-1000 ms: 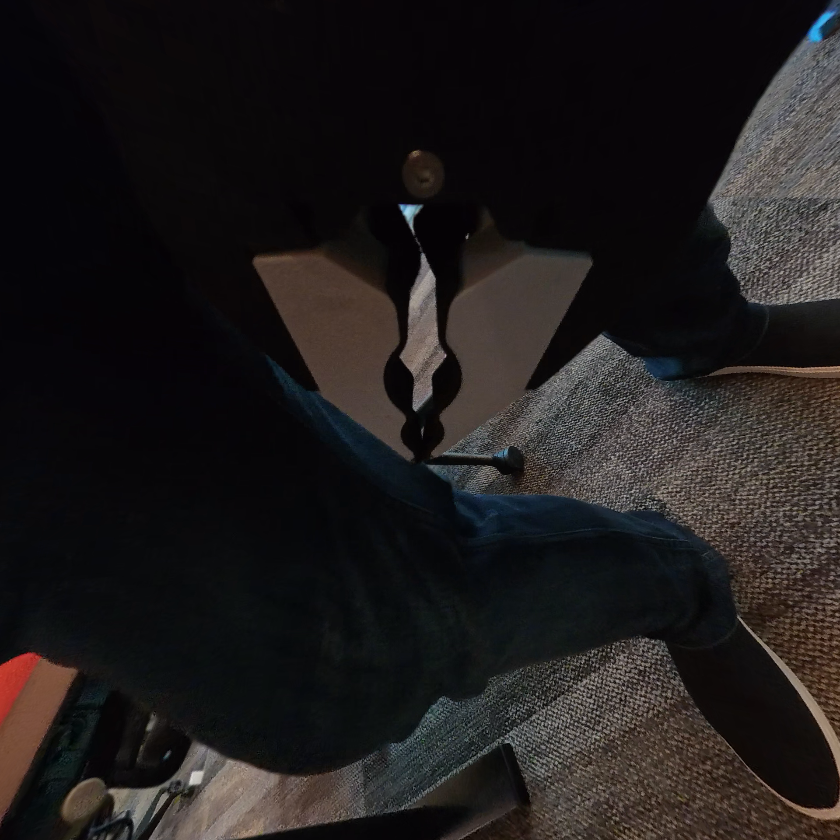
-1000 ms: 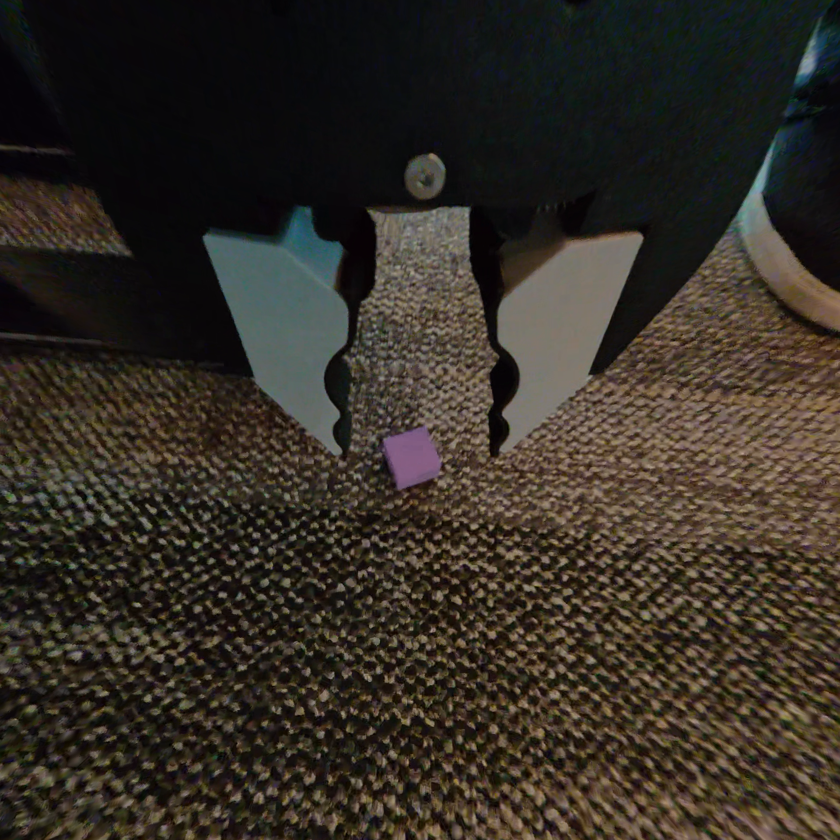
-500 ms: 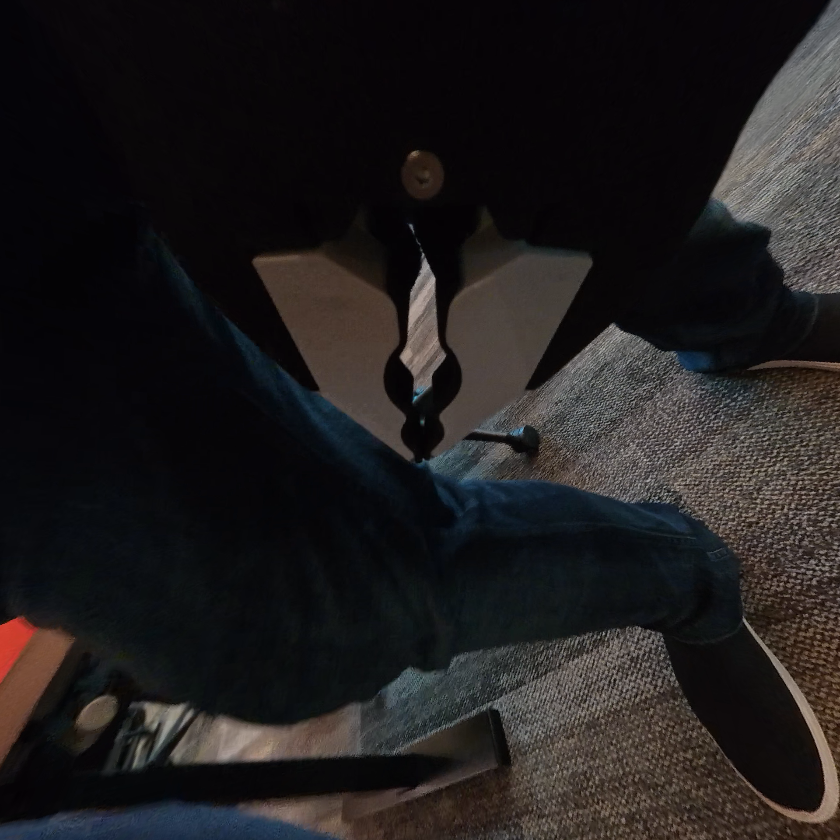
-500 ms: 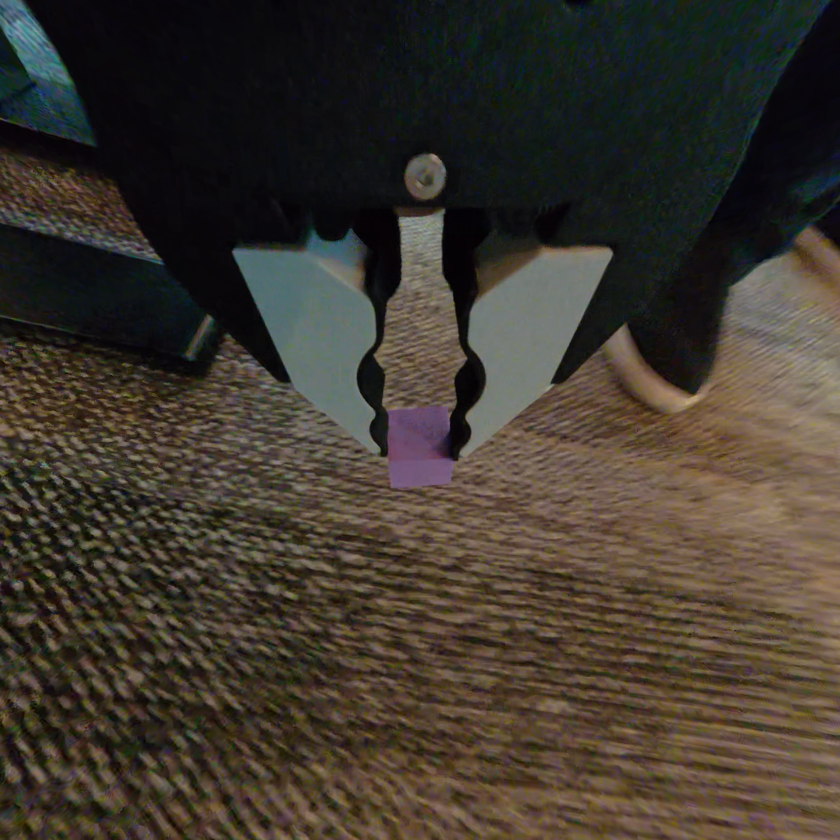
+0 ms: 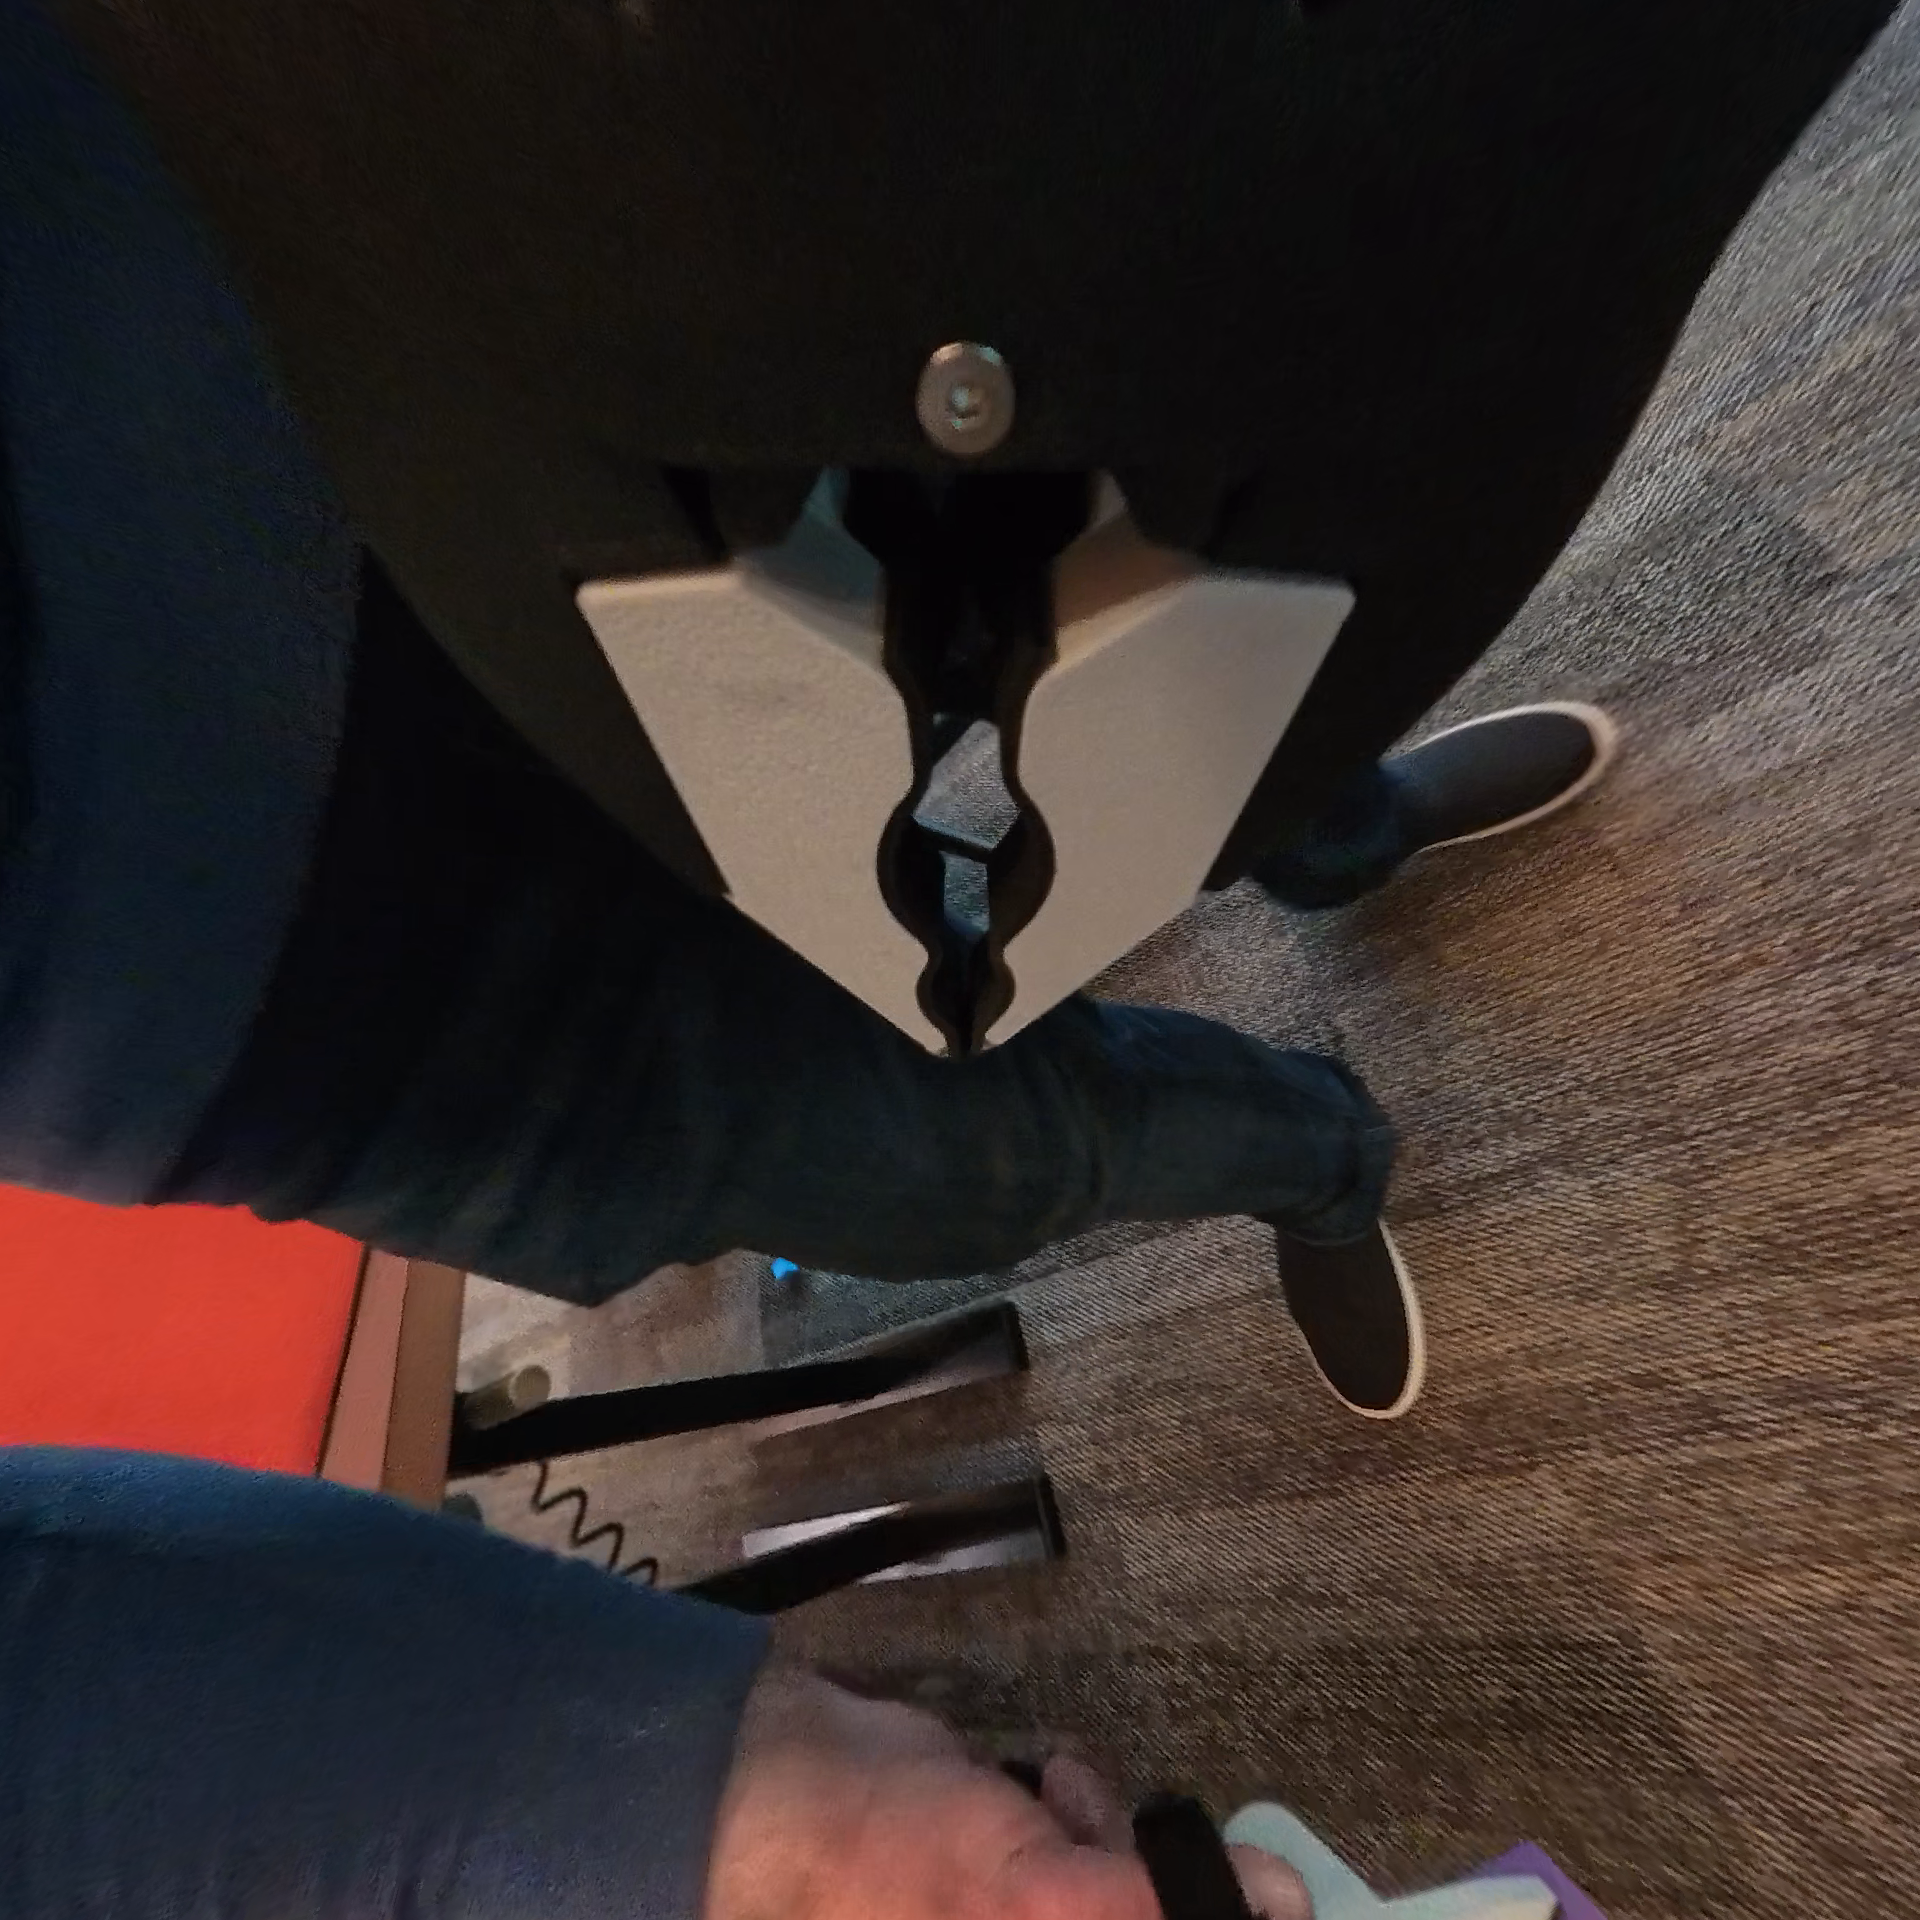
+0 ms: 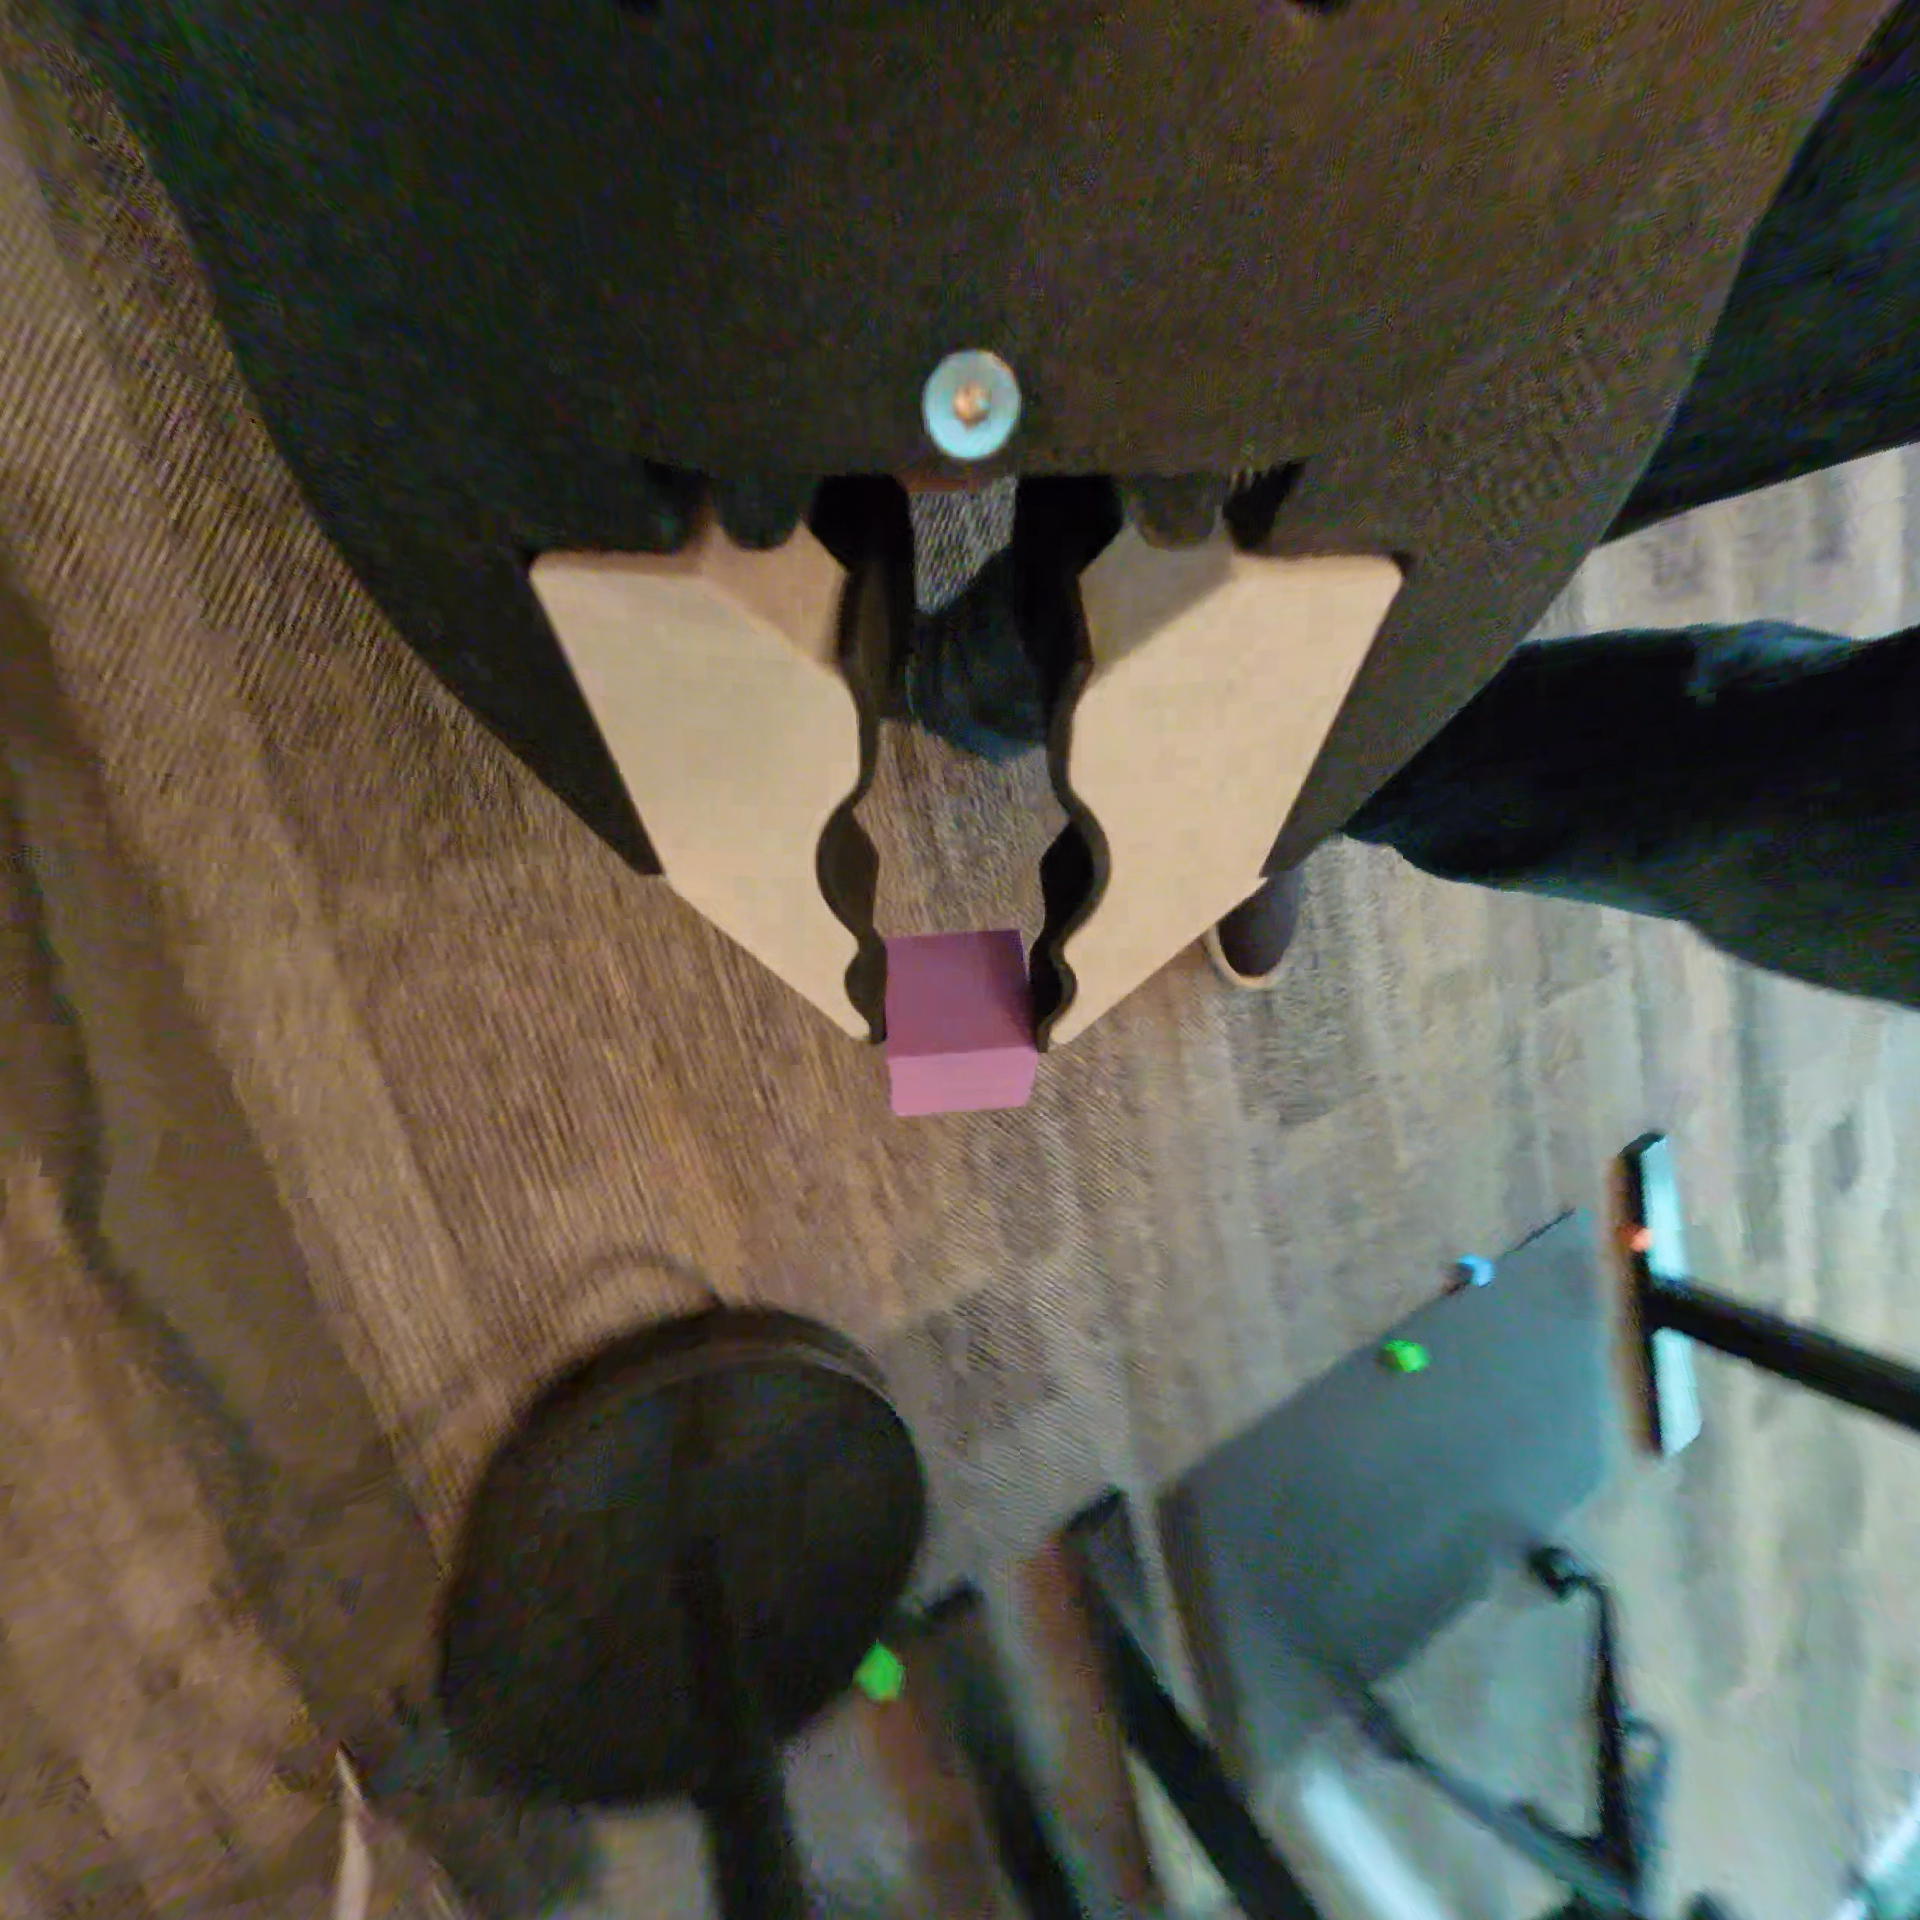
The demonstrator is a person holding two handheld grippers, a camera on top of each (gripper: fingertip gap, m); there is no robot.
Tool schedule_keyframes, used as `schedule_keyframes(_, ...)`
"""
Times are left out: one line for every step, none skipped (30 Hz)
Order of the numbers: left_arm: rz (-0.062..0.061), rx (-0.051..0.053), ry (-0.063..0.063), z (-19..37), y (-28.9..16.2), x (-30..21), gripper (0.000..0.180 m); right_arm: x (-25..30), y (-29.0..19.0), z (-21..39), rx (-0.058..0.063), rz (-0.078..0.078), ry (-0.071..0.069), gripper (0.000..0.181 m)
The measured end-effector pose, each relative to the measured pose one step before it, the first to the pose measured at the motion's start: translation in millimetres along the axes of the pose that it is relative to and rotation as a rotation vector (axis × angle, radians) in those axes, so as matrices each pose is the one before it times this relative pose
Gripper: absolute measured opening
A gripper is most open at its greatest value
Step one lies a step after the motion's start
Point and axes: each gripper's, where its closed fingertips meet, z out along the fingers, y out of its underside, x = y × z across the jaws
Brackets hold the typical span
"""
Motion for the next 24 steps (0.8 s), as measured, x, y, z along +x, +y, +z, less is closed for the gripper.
schedule_keyframes(0.0003,0.0198,-0.0242,-15.50,9.00,2.08,0.000,-29.82,-30.37,-5.49,0.0174,-0.0746,-0.0321,0.026)
schedule_keyframes(-0.0040,0.0229,-0.0213,-15.33,9.49,1.41,0.000,-28.87,-32.81,-3.79,0.0226,-0.0725,-0.0328,0.025)
schedule_keyframes(-0.0083,0.0249,-0.0190,-14.79,10.42,0.54,0.000,-26.67,-34.09,-1.56,0.0223,-0.0707,-0.0318,0.025)
schedule_keyframes(-0.0113,0.0269,-0.0233,-14.54,11.50,-1.28,0.000,-24.44,-34.41,1.45,0.0203,-0.0714,-0.0271,0.026)
schedule_keyframes(-0.0142,0.0355,-0.0259,-14.54,11.62,-2.62,0.000,-21.90,-36.45,2.52,0.0255,-0.0680,-0.0276,0.026)
schedule_keyframes(-0.0216,0.0356,-0.0237,-14.25,12.87,-3.62,0.000,-19.41,-39.57,3.80,0.0355,-0.0599,-0.0274,0.026)
schedule_keyframes(-0.0285,0.0331,-0.0178,-13.81,14.39,-3.97,0.000,-17.99,-42.33,6.07,0.0479,-0.0509,-0.0261,0.026)
schedule_keyframes(-0.0306,0.0362,-0.0209,-13.74,14.98,-5.24,0.000,-17.56,-44.88,8.41,0.0577,-0.0414,-0.0330,0.026)
schedule_keyframes(-0.0316,0.0358,-0.0257,-14.01,15.53,-6.53,0.000,-14.75,-45.72,12.02,0.0553,-0.0356,-0.0256,0.026)
schedule_keyframes(-0.0328,0.0287,-0.0271,-14.28,16.08,-7.14,0.000,-12.21,-45.72,15.87,0.0510,-0.0388,-0.0185,0.026)
schedule_keyframes(-0.0274,0.0348,-0.0298,-15.18,13.90,-7.50,0.000,-11.37,-46.48,19.64,0.0511,-0.0505,-0.0245,0.026)
schedule_keyframes(-0.0253,0.0418,-0.0333,-15.93,11.03,-8.28,0.000,-8.10,-46.03,23.06,0.0515,-0.0544,-0.0203,0.026)
schedule_keyframes(-0.0242,0.0422,-0.0294,-16.50,8.40,-8.38,0.000,-3.79,-43.45,26.66,0.0459,-0.0443,-0.0124,0.026)
schedule_keyframes(-0.0152,0.0411,-0.0308,-17.45,4.92,-8.95,0.000,-1.59,-38.15,29.91,0.0280,-0.0309,-0.0166,0.026)
schedule_keyframes(-0.0066,0.0491,-0.0417,-18.94,0.57,-10.67,0.000,-0.37,-33.90,31.68,0.0176,-0.0216,-0.0216,0.026)
schedule_keyframes(-0.0118,0.0566,-0.0384,-19.17,-3.75,-11.06,0.000,2.64,-31.79,32.47,0.0145,-0.0251,-0.0071,0.026)
schedule_keyframes(-0.0122,0.0612,-0.0339,-19.02,-7.42,-11.16,0.000,4.62,-26.24,33.05,0.0074,-0.0384,0.0032,0.027)
schedule_keyframes(-0.0033,0.0608,-0.0393,-18.34,-10.32,-12.40,0.000,4.34,-19.45,33.31,-0.0012,-0.0245,-0.0084,0.027)
schedule_keyframes(0.0007,0.0600,-0.0380,-17.19,-12.82,-12.86,0.000,5.04,-14.83,33.15,-0.0150,0.0063,-0.0123,0.027)
schedule_keyframes(0.0037,0.0608,-0.0327,-15.88,-15.49,-12.86,0.000,6.71,-7.32,30.85,-0.0406,0.0070,-0.0053,0.027)
schedule_keyframes(0.0101,0.0548,-0.0353,-14.56,-17.32,-13.63,0.000,5.15,-3.18,28.09,-0.0562,-0.0093,-0.0019,0.027)
schedule_keyframes(0.0168,0.0513,-0.0344,-13.00,-18.82,-14.03,0.000,3.58,-1.07,24.93,-0.0477,-0.0112,-0.0062,0.027)
schedule_keyframes(0.0177,0.0510,-0.0275,-10.99,-20.09,-13.68,0.000,0.42,2.77,23.04,-0.0458,0.0010,-0.0224,0.031)
schedule_keyframes(0.0191,0.0460,-0.0239,-9.29,-20.28,-13.88,0.000,-0.03,7.53,19.69,-0.0594,0.0084,-0.0257,0.039)
